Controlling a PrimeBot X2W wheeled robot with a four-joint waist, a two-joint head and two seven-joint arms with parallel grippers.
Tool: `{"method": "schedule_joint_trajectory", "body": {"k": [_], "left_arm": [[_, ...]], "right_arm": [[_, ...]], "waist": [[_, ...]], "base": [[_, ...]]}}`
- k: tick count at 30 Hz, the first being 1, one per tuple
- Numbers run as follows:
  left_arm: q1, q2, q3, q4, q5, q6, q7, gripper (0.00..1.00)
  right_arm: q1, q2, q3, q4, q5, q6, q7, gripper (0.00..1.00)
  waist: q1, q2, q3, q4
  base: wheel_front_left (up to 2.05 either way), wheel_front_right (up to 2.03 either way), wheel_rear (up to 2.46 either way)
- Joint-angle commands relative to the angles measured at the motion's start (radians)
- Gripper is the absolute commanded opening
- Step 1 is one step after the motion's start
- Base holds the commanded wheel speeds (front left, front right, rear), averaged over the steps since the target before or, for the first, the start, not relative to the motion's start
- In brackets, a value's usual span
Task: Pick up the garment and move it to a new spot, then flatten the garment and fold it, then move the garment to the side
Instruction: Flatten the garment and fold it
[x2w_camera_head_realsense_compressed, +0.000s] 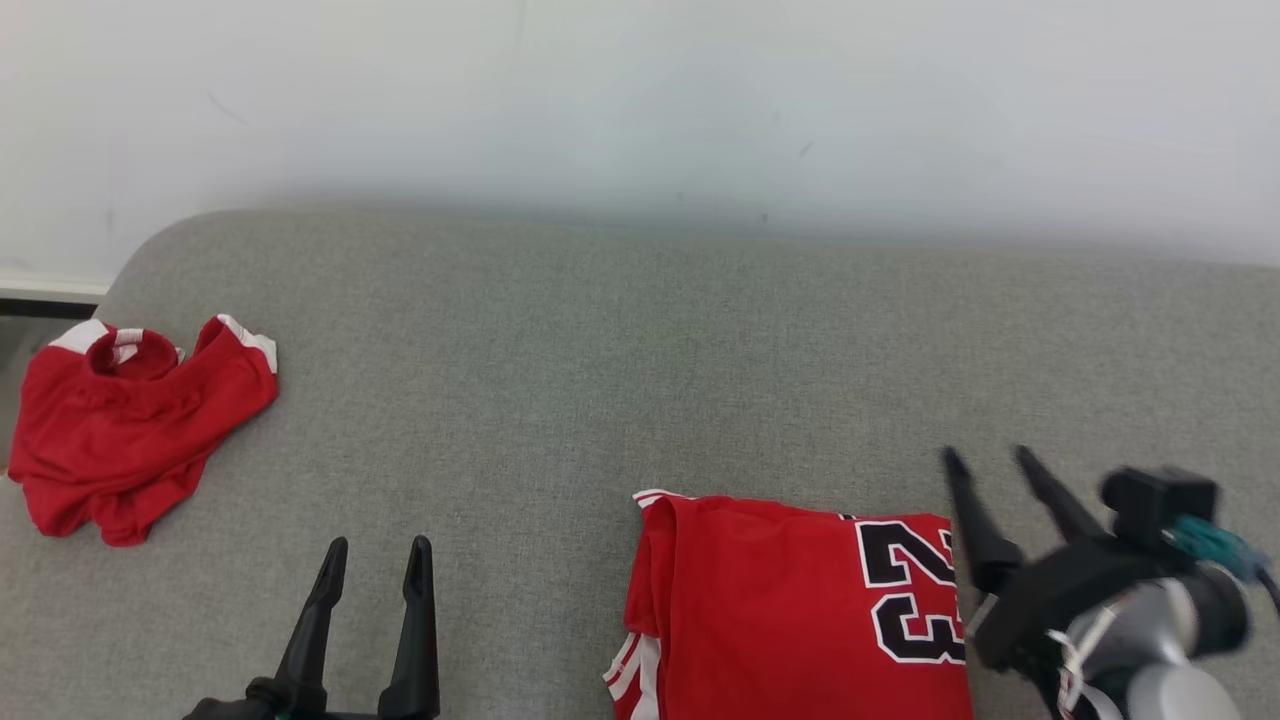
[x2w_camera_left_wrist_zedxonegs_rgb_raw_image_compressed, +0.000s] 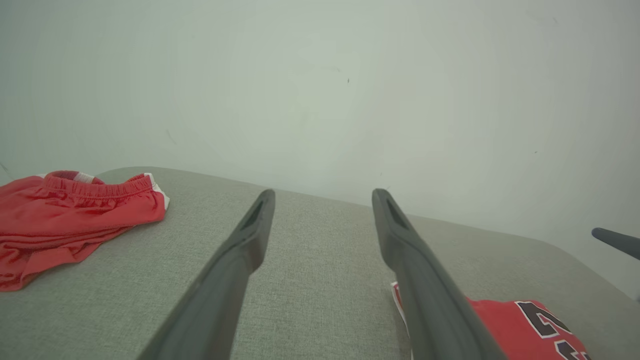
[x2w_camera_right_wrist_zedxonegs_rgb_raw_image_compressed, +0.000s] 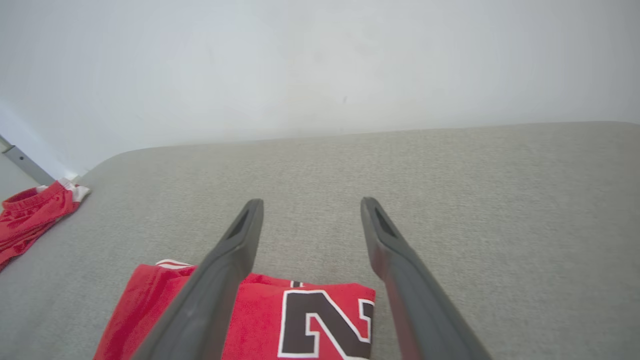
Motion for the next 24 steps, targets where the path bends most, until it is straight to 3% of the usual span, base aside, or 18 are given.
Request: {"method": "schedule_joint_trajectory", "body": {"k": [1, 7, 12, 24], "left_arm": [[0.014, -0.002, 0.005, 0.000, 0.009, 0.005, -0.003, 1.00], [0.030, 0.002, 0.026, 0.001, 0.038, 0.008, -0.003, 1.00], [0.054, 0.011, 0.051, -0.011, 0.093, 0.005, -0.003, 1.00], [0.096, -0.001, 0.088, 0.048, 0.139, -0.008, -0.003, 1.00]], "right_arm": [[0.042, -0.001, -0.041, -0.017, -0.031, -0.002, -0.047, 1.00], [0.144, -0.001, -0.140, 0.006, -0.048, -0.002, -0.276, 1.00], [0.175, -0.001, -0.149, 0.063, -0.087, -0.002, -0.411, 1.00], [0.177, -0.001, -0.062, 0.162, -0.178, -0.002, -0.500, 1.00]], "waist": [[0.0000, -0.0001, -0.011, -0.009], [0.0000, -0.0001, -0.043, -0.042], [0.0000, -0.0001, -0.067, -0.073], [0.0000, -0.0001, -0.096, -0.090]], "base": [[0.00, 0.00, 0.00], [0.00, 0.00, 0.00], [0.00, 0.00, 0.00], [0.00, 0.00, 0.00]]}}
